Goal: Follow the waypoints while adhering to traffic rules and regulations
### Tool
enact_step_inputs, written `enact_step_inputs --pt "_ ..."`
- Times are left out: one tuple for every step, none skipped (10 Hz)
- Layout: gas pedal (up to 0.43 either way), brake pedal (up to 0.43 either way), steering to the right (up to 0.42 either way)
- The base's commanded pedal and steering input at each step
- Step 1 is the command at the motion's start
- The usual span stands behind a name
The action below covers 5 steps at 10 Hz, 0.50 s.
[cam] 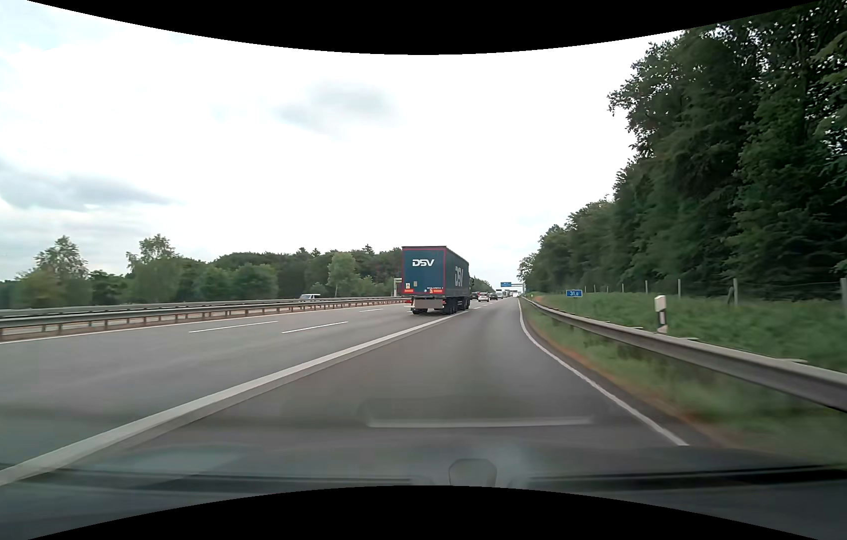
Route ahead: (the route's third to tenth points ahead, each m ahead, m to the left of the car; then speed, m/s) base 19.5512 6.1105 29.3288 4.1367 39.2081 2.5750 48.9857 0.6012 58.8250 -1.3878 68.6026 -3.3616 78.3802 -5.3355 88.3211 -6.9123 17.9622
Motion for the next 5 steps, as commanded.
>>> enact_step_inputs --pt "0.260 0.000 0.050" --pt "0.268 0.000 0.047" --pt "0.299 0.000 0.042" --pt "0.319 0.000 0.040" --pt "0.319 0.000 0.038"
